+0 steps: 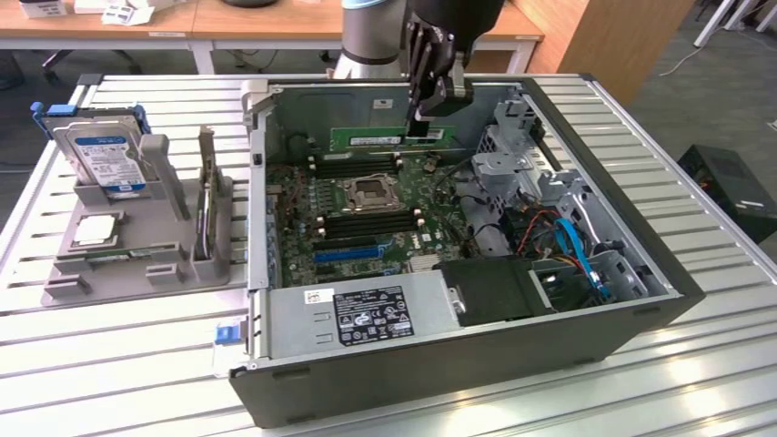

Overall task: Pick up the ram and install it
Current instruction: 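Pick up the ram and move it above insertion slot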

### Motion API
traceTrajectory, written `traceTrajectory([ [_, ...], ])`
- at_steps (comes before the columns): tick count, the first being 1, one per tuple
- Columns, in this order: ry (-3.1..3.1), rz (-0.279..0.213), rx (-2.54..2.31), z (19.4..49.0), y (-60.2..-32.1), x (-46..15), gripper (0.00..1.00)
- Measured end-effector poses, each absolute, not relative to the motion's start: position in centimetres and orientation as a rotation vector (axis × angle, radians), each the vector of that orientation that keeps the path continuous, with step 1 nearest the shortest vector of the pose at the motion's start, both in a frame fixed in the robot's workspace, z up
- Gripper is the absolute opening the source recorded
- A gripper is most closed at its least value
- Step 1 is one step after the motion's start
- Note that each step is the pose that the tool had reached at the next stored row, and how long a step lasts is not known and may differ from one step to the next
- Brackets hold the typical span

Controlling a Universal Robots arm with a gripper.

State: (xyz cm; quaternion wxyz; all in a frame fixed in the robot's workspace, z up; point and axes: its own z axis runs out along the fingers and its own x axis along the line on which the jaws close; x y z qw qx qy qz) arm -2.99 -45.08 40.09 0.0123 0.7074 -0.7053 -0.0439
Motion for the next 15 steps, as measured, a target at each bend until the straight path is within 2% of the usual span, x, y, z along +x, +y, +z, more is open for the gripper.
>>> traceTrajectory([
  [15, -2.199, -0.138, 2.206, 40.0, -43.6, -3.1, 0.12],
])
